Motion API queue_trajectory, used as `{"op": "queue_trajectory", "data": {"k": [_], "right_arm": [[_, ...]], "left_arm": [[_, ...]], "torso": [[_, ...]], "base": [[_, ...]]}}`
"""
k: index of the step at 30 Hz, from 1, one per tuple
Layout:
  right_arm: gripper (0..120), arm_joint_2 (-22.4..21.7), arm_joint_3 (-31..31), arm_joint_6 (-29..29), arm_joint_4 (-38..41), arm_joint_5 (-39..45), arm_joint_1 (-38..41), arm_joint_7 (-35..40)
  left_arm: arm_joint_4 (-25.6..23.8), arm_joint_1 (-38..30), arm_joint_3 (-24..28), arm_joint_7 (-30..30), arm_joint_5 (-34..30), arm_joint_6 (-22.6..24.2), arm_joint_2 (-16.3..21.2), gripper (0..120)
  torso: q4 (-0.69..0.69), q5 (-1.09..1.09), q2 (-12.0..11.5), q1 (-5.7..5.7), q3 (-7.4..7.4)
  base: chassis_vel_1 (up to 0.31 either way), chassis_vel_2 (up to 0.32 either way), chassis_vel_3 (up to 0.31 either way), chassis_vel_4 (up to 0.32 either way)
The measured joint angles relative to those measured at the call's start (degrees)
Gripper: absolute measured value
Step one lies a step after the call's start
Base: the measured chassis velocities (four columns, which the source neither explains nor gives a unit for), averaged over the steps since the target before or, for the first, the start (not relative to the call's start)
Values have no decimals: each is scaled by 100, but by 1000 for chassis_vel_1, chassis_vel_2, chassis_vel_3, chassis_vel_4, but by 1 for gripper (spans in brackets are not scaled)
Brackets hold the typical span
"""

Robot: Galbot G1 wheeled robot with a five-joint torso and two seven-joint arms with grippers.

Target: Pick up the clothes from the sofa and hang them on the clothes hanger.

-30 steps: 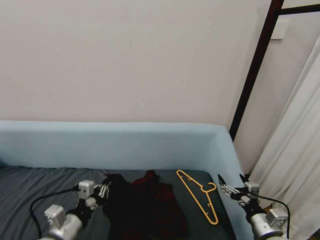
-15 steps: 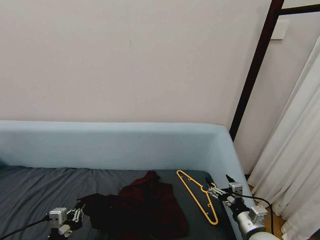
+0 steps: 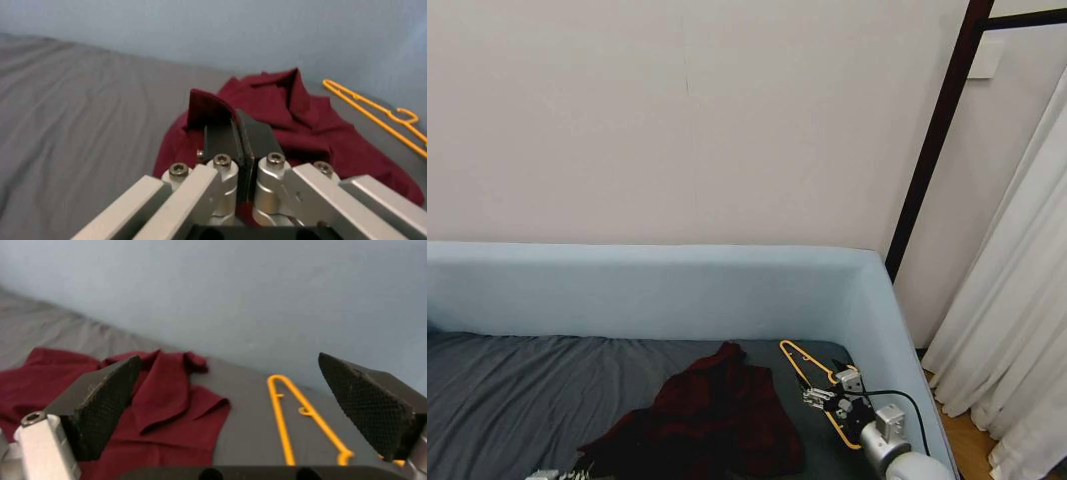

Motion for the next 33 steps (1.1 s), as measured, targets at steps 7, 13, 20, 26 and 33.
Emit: {"op": "queue_trajectory", "data": {"k": [7,13,20,26,33], "right_arm": [[100,144,-1416,-315,-839,281,1524,-77],[100,523,-2305,-412,-1641,375,2560,-227],[100,1073,-3037,-444,-2627,203,3306,-342],[100,1529,-3207,-406,-3352,0,3620,-404],[100,1757,-3047,-508,-3653,138,3430,-417]], "left_arm": [[-49,213,229,18,376,-152,-284,0],[-71,251,366,19,597,-220,-399,0],[-84,174,506,26,716,-227,-453,0],[-75,124,520,25,717,-227,-472,0],[-51,109,470,24,701,-233,-446,0]], "torso": [[2,-2,0,0,0],[1,-1,-1,0,0],[0,-1,0,0,1],[1,-1,-1,0,0],[1,0,-1,0,0]], "base": [[0,0,0,0],[0,0,0,0],[0,0,0,0],[0,0,0,0],[0,0,0,0]]}}
